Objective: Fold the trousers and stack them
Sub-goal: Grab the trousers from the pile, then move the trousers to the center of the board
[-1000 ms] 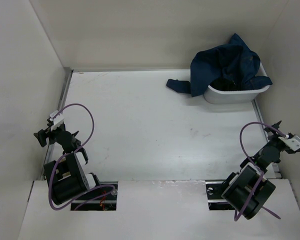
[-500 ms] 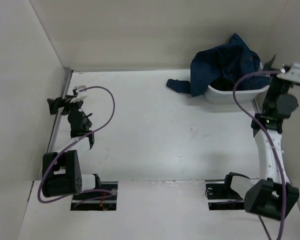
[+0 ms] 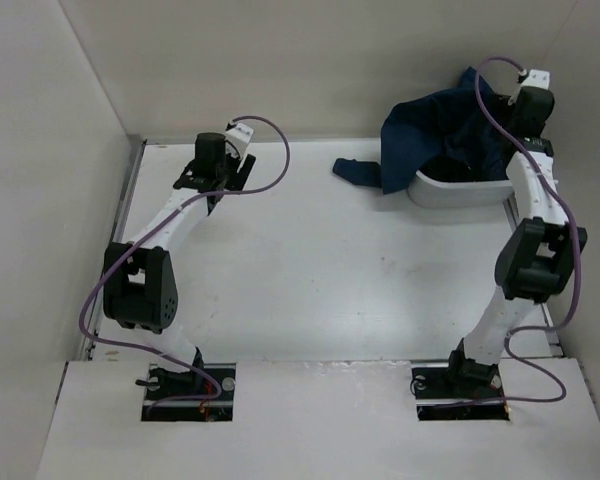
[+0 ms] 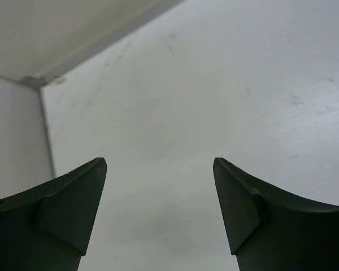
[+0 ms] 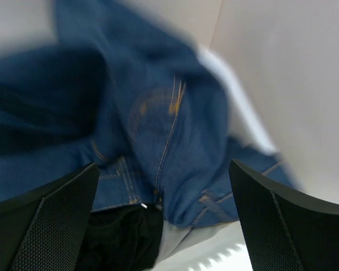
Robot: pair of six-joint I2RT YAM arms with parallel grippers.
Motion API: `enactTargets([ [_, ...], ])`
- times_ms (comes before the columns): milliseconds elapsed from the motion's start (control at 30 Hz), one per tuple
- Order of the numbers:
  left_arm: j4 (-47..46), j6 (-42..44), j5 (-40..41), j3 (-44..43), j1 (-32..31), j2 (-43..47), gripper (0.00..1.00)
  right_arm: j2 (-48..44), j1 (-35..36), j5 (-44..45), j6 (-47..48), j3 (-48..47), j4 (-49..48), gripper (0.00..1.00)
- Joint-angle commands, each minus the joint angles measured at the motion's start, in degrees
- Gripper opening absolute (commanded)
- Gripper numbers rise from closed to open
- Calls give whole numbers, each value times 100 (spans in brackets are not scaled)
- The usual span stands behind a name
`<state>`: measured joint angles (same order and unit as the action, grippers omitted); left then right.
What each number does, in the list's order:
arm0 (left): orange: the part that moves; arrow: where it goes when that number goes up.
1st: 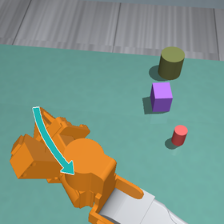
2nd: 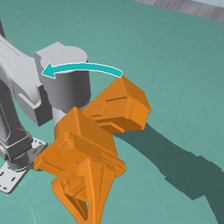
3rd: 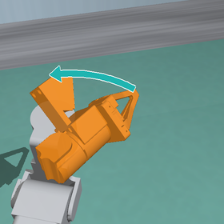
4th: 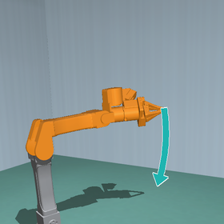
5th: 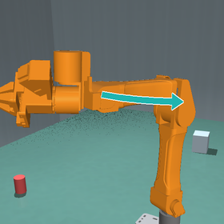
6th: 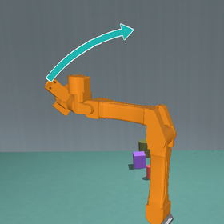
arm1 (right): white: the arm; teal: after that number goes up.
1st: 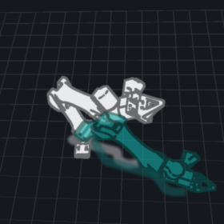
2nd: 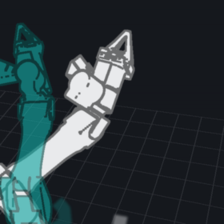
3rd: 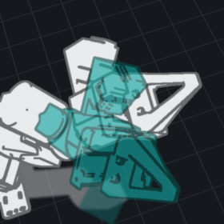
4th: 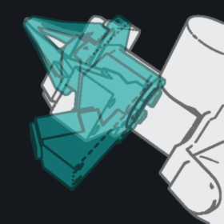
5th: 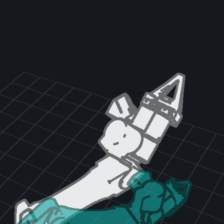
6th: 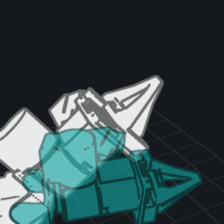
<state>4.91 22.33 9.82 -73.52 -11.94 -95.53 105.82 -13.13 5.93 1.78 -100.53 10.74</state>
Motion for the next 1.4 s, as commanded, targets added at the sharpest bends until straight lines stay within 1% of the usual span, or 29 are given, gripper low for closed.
enactTargets([
  [0, 1883, -1091, -1238, -401, 66, -27, 76, 605, -37, -22, -521, -712, 850, 100],
  [67, 1821, -968, -1106, -339, 39, -54, 76, 992, -19, 144, -582, -959, 824, 100],
  [133, 1812, -827, -870, -269, 4, -80, 76, 1256, -19, 503, -731, -1108, 754, 100],
  [267, 1716, -739, -622, 12, 73, 121, 77, 1590, -124, 1242, -899, -1258, 281, 100],
  [333, 1724, -739, -622, 48, 91, 148, 77, 1661, -133, 1156, -864, -1319, 148, 100],
  [367, 1715, -739, -622, 100, 118, 192, 77, 1722, -133, 1008, -829, -1372, 60, 95],
  [400, 1707, -739, -605, 144, 144, 210, 77, 1784, -133, 910, -811, -1416, 7, 86],
  [433, 1672, -739, -561, 205, 188, 227, 77, 1889, -125, 823, -820, -1556, 33, 61],
  [467, 1663, -739, -526, 232, 206, 236, 77, 1924, -116, 830, -872, -1653, 85, 34],
  [500, 1637, -730, -482, 276, 232, 254, 77, 1890, -107, 848, -916, -1689, 103, 14],
  [533, 1628, -730, -481, 311, 250, 271, 77, 1785, -107, 857, -925, -1680, 77, 4],
  [567, 1601, -721, -481, 338, 259, 306, 77, 1706, -107, 848, -908, -1680, 68, 1],
  [667, 1487, -721, -481, 452, 320, 473, 77, 1118, 94, 909, -654, -1689, -115, 0],
  [733, 1434, -730, -481, 540, 390, 631, 78, 582, 410, 953, -320, -1768, -309, 0],
  [800, 1390, -800, -525, 645, 522, 815, 78, 64, 1041, 1076, 188, -2022, -415, 0],
  [833, 1381, -817, -534, 680, 548, 868, 78, -43, 1253, 1146, 356, -2127, -459, 0],
  [900, 1373, -887, -543, 820, 645, 1078, 78, -245, 1998, 1444, 918, -2539, -608, 0],
  [933, 1373, -905, -552, 874, 671, 1150, 78, -272, 2298, 1533, 1121, -2716, -678, 0],
  [967, 1373, -932, -569, 944, 707, 1263, 79, -290, 2745, 1647, 1453, -2996, -801, 0],
  [1033, 1338, -967, -657, 1286, 794, 1754, 79, -194, 3965, 1736, 2244, -3829, -1265, 0],
  [1100, 1285, -993, -692, 1480, 838, 2054, 80, -89, 4723, 1648, 2667, -4262, -1731, 1],
  [1133, 1259, -1002, -701, 1541, 865, 2169, 80, -71, 4849, 1630, 2739, -4316, -1847, 1],
  [1167, 1241, -1037, -701, 1629, 891, 2326, 80, -1, 5416, 1465, 3027, -4508, -2387, 1],
  [1200, 1241, -1055, -701, 1656, 918, 2406, 80, 9, 5647, 1385, 3117, -4545, -2628, 2],
  [1233, 1241, -1125, -701, 1691, 970, 2538, 80, 26, 6033, 1193, 3187, -4580, -3039, 3],
  [1267, 1258, -1186, -701, 1691, 1023, 2635, 80, 26, 6210, 1095, 3179, -4581, -3191, 3],
  [1300, 1276, -1230, -701, 1674, 1067, 2688, 80, 35, 6369, 1024, 3136, -4581, -3271, 3],
  [1367, 1328, -1275, -675, 1543, 1172, 2837, 81, 18, 6616, 1146, 3110, -4406, -3009, 4],
])
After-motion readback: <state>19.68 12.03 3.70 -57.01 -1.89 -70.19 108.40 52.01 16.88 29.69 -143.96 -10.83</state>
